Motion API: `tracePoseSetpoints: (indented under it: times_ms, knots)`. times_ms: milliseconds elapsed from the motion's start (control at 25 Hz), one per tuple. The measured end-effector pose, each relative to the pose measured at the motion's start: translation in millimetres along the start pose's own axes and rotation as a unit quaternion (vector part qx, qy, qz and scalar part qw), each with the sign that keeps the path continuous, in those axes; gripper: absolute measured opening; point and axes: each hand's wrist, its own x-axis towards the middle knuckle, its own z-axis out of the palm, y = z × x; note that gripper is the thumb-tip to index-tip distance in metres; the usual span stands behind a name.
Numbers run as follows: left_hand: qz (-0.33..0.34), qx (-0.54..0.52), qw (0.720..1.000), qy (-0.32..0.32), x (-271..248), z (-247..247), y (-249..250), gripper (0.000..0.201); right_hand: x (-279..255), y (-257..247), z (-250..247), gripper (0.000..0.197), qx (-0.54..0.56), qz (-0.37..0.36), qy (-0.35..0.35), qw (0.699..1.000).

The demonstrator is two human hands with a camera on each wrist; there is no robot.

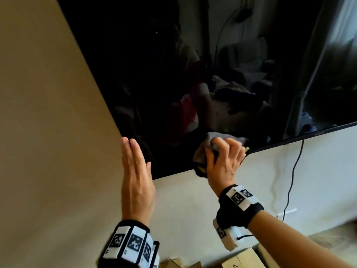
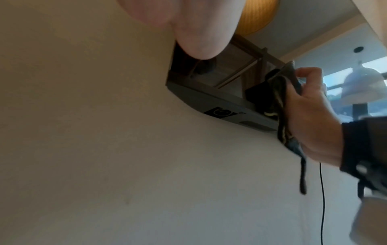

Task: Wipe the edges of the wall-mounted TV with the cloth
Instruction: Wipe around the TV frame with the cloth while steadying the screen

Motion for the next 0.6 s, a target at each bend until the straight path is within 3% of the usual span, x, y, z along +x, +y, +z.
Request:
tracePoseSetpoints:
  times_ms: [80,120,240,360,600]
  knots:
    - [-0.034,-0.093,0.995,0.004,-4.7,0.1,-1.2,0.073,-17.8,-11.8,7.1,0.017,-0.020,-0.118,-0.051,0.992]
    - [-0.065,-0.130,0.989,-0.003,-6.9,-0.1,-2.8,0.071,-18.4,-14.2,8.3,0.017,-0.023,-0.139,-0.063,0.988]
    - [-0.121,-0.190,0.974,-0.027,-19.0,5.7,-16.2,0.062,-13.0,-27.3,13.3,0.019,-0.011,-0.108,-0.051,0.993]
    - [-0.130,-0.207,0.969,-0.048,-32.7,11.0,-26.2,0.053,-29.0,-44.6,24.5,0.020,-0.034,-0.204,-0.081,0.975]
    - [-0.180,-0.248,0.948,-0.082,-38.9,10.1,-30.2,0.047,-43.0,-50.3,38.0,0.032,-0.083,-0.309,-0.107,0.941]
